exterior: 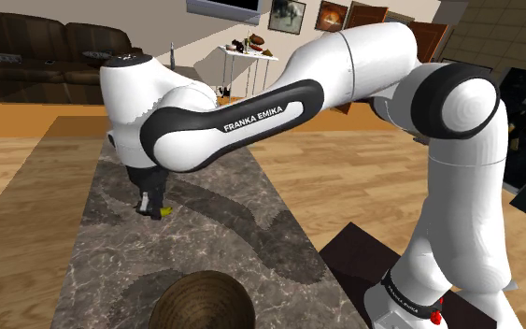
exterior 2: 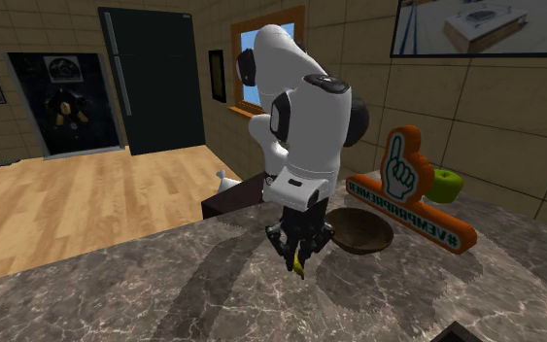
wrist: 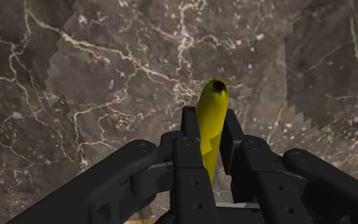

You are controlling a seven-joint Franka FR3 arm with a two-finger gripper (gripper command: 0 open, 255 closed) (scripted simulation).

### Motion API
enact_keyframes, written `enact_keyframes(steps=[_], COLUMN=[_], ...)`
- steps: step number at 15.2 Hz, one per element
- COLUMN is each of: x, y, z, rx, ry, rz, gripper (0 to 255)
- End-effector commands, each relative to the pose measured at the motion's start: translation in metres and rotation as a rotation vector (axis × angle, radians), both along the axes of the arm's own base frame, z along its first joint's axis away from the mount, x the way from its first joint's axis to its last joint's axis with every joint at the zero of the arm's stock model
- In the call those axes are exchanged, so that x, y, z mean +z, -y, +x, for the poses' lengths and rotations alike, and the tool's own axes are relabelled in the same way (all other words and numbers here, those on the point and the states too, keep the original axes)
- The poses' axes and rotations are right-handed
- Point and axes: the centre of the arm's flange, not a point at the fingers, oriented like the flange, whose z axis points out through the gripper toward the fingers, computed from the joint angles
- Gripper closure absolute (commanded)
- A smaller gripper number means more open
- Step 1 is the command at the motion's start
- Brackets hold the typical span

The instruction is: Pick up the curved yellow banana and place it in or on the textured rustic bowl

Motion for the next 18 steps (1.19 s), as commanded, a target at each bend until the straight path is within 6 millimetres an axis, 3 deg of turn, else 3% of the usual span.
enact_keyframes(steps=[1,8,18], x=[0.011,0.045,0.045], y=[0.0,0.0,-0.012], z=[-0.001,-0.001,-0.132], rx=[0.0,0.0,0.0], ry=[0.0,0.0,0.0], rz=[0.0,0.0,0.0], gripper=[255,255,255])
